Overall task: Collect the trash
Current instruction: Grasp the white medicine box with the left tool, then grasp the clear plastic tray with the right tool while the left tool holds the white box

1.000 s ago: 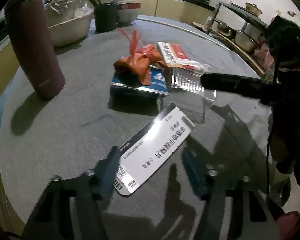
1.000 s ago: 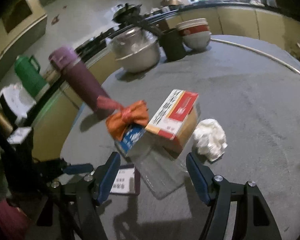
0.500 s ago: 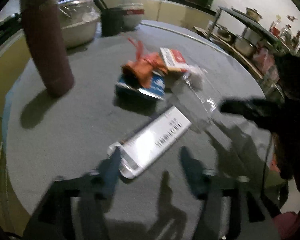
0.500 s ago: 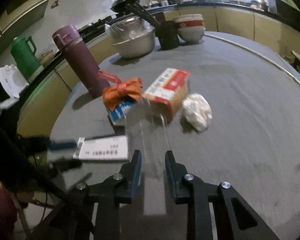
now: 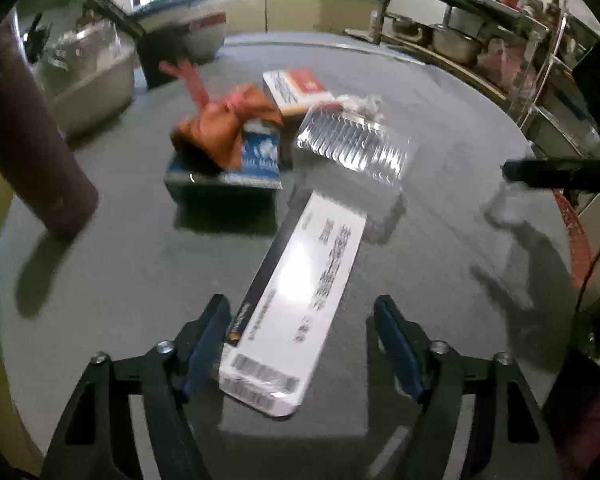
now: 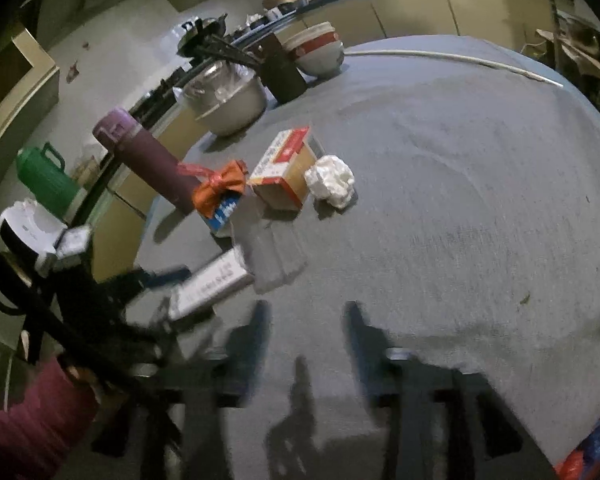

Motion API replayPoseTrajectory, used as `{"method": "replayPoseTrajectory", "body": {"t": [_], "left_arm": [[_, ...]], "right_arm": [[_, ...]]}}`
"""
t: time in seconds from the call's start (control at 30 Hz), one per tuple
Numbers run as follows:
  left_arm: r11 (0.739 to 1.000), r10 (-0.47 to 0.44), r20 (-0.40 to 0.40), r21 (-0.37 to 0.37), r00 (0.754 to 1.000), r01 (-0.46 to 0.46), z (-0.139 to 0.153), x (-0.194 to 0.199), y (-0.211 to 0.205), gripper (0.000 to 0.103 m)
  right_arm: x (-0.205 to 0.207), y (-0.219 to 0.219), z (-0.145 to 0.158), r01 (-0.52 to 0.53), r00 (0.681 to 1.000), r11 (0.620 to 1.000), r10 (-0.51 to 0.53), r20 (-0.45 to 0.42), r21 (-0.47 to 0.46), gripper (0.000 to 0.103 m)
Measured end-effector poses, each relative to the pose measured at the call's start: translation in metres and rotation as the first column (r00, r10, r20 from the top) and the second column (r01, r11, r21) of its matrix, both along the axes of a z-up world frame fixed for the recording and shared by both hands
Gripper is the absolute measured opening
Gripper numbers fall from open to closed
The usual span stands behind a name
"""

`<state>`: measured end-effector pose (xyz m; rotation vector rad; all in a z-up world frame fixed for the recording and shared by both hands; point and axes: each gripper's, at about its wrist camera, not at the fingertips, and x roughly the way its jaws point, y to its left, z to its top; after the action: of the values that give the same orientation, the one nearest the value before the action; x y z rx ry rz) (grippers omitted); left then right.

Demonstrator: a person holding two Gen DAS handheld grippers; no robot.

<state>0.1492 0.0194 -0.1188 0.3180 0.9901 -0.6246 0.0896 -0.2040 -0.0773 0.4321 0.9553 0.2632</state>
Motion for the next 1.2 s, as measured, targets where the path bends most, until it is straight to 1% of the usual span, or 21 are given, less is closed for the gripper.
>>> {"method": "replayPoseTrajectory", "body": {"t": [0.03,0.07,0.17,0.3,0.37,0.5,0.53,0.57,0.6,0.63,0.67,0.73,0.77,0.83,0.93,0.97,1.0,1.03,1.07,1.13,1.2], "left_arm": [[0.999,0.021,0.026,0.029,0.999,-0.021,-0.001,-0.002,0.0,0.058],[0.999,0.032,0.041,0.035,0.999,-0.034,-0.001,-0.004,0.002,0.056],[0.997,0.077,-0.008,-0.03,0.997,-0.077,0.003,-0.006,0.014,0.054],[0.988,0.139,-0.026,-0.068,0.99,-0.14,0.01,-0.022,0.037,0.051],[0.983,0.159,-0.027,-0.09,0.987,-0.161,0.016,-0.035,0.046,0.049],[0.972,0.194,0.0,-0.133,0.981,-0.192,0.036,-0.058,0.059,0.045],[0.969,0.2,0.002,-0.15,0.98,-0.198,0.04,-0.06,0.062,0.043],[0.965,0.205,0.002,-0.164,0.979,-0.202,0.043,-0.061,0.063,0.025],[0.964,0.21,-0.004,-0.167,0.978,-0.208,0.044,-0.056,0.062,0.011],[0.963,0.217,-0.015,-0.162,0.976,-0.217,0.043,-0.053,0.062,0.011],[0.963,0.221,-0.022,-0.154,0.975,-0.222,0.041,-0.051,0.061,0.011],[0.962,0.229,-0.044,-0.14,0.972,-0.233,0.035,-0.048,0.061,0.011],[0.96,0.238,-0.059,-0.135,0.97,-0.244,0.03,-0.047,0.061,0.011],[0.956,0.248,-0.082,-0.139,0.965,-0.258,0.025,-0.043,0.061,0.011],[0.947,0.274,-0.122,-0.139,0.954,-0.29,0.019,-0.037,0.062,0.014],[0.945,0.279,-0.137,-0.139,0.95,-0.298,0.017,-0.035,0.061,0.026],[0.943,0.285,-0.146,-0.132,0.947,-0.304,0.016,-0.033,0.059,0.049],[0.943,0.289,-0.148,-0.127,0.946,-0.308,0.015,-0.033,0.058,0.059],[0.942,0.294,-0.142,-0.127,0.945,-0.312,0.015,-0.034,0.056,0.065],[0.947,0.281,-0.142,-0.119,0.949,-0.299,0.012,-0.035,0.049,0.065],[0.957,0.268,-0.15,-0.076,0.952,-0.281,0.002,-0.033,0.038,0.065]], "right_arm": [[0.002,0.003,0.001,0.0,1.0,1.0,0.0,0.017,0.003,0.081],[0.004,0.008,0.003,-0.008,0.999,1.0,0.008,0.034,0.002,0.081],[0.014,0.027,0.005,-0.044,0.998,0.997,0.048,0.049,-0.071,0.081],[0.032,0.055,0.002,-0.089,0.994,0.988,0.096,0.049,-0.125,0.081],[0.043,0.068,-0.002,-0.099,0.993,0.982,0.108,0.048,-0.159,0.081],[0.064,0.088,-0.014,-0.102,0.992,0.97,0.114,0.044,-0.219,0.081],[0.069,0.092,-0.02,-0.104,0.993,0.966,0.114,0.032,-0.236,0.079],[0.073,0.093,-0.024,-0.106,0.994,0.965,0.113,0.015,-0.241,0.078],[0.075,0.093,-0.028,-0.103,0.994,0.967,0.106,0.001,-0.234,0.063],[0.075,0.092,-0.031,-0.103,0.995,0.97,0.104,-0.007,-0.222,0.052],[0.074,0.09,-0.03,-0.094,0.995,0.973,0.097,0.002,-0.211,0.05],[0.067,0.085,-0.026,-0.094,0.995,0.978,0.1,0.017,-0.188,0.038],[0.062,0.082,-0.023,-0.095,0.995,0.978,0.1,0.021,-0.185,0.037],[0.053,0.075,-0.019,-0.09,0.995,0.979,0.096,0.026,-0.185,0.029],[0.038,0.056,-0.014,-0.072,0.997,0.986,0.075,0.017,-0.148,0.027],[0.032,0.049,-0.013,-0.063,0.998,0.991,0.065,0.011,-0.12,0.027],[0.025,0.04,-0.012,-0.052,0.999,0.996,0.052,0.002,-0.079,0.027],[0.018,0.03,-0.011,-0.038,0.999,0.999,0.038,-0.007,-0.038,0.027],[0.011,0.023,-0.01,-0.026,1.0,1.0,0.026,-0.011,-0.006,0.027],[-0.003,0.007,-0.006,-0.007,1.0,0.998,0.007,-0.008,0.062,0.027],[-0.016,-0.009,-0.004,0.022,1.0,0.994,-0.021,-0.008,0.11,0.027]]}}
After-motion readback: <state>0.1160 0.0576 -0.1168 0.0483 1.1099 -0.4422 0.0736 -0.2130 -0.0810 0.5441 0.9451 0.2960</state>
